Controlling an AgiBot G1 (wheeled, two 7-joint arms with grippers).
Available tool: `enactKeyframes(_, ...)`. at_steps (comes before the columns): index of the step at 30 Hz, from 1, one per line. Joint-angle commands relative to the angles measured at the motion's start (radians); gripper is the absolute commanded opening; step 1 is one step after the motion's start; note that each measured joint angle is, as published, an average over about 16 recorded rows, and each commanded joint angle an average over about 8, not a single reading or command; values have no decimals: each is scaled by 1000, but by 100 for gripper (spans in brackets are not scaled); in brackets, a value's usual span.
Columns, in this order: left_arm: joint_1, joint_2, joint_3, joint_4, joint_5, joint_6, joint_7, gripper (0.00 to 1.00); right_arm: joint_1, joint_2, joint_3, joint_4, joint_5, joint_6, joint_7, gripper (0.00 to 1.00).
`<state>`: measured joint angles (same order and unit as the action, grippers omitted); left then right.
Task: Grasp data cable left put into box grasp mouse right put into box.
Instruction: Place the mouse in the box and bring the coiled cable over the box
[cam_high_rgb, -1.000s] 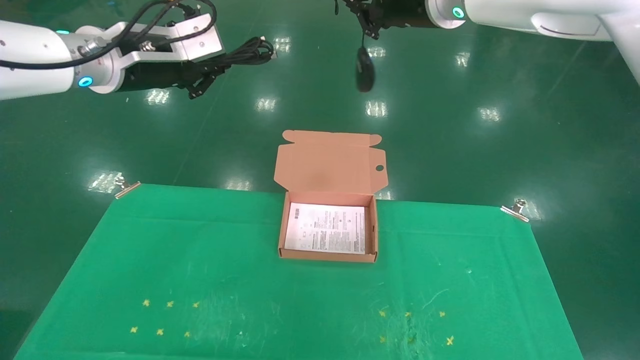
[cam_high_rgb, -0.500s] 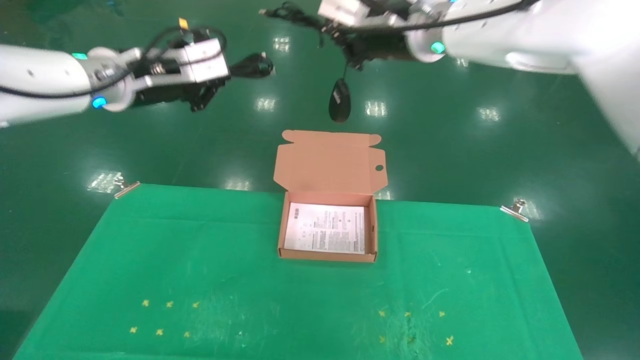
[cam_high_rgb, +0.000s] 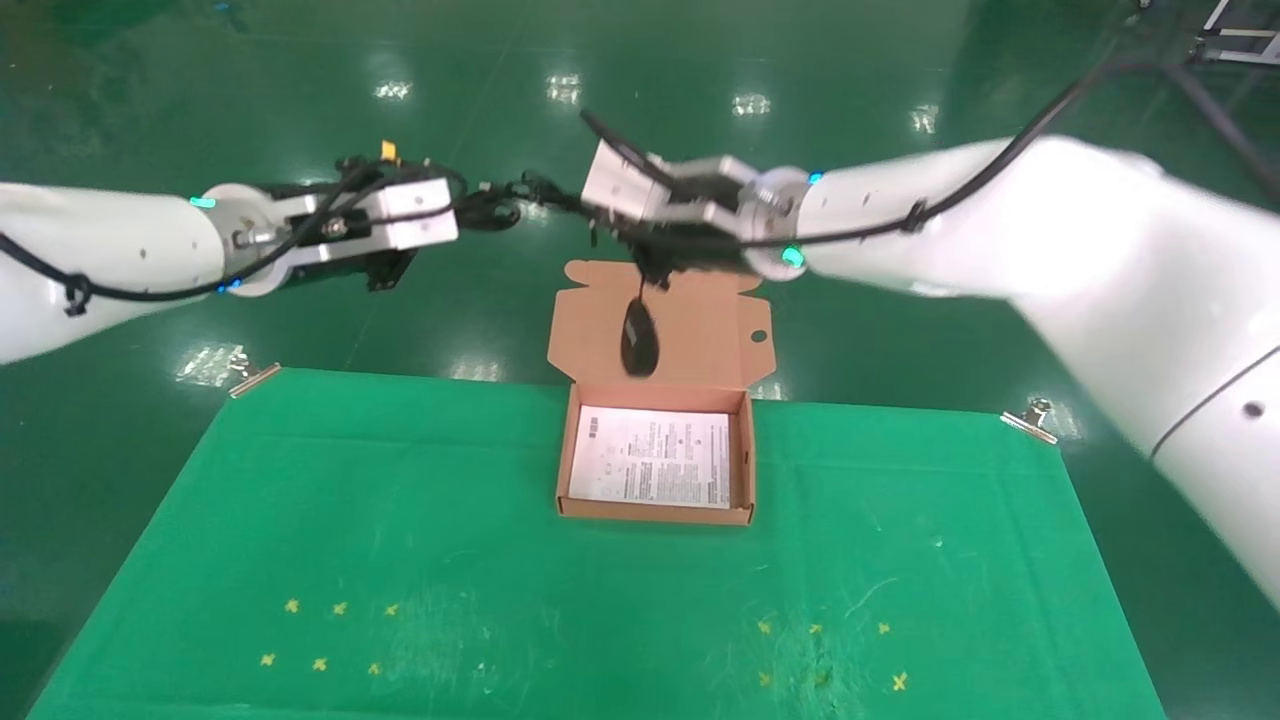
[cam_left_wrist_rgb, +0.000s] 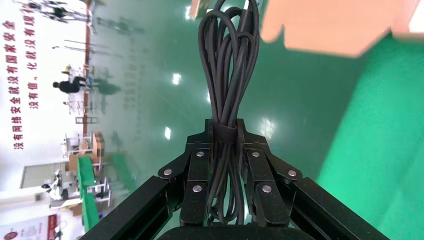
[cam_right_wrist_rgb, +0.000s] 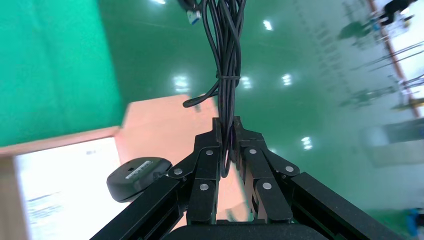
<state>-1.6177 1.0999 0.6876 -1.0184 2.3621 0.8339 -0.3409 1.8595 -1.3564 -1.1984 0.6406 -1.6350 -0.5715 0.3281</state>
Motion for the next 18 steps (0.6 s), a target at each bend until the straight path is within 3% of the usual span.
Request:
enactKeyframes(1,8,-2,7,-7,34,7,-17,0,-17,0,-17,15,-3,3,31,0)
enactKeyframes(11,18,10,38,10,193,67,-102,0,-69,-1,-90,65,-26,35,158,0)
enactKeyframes(18,19,17,43,9,232,83,-130,0,-104,-5,-144,86,-41,49,228,0)
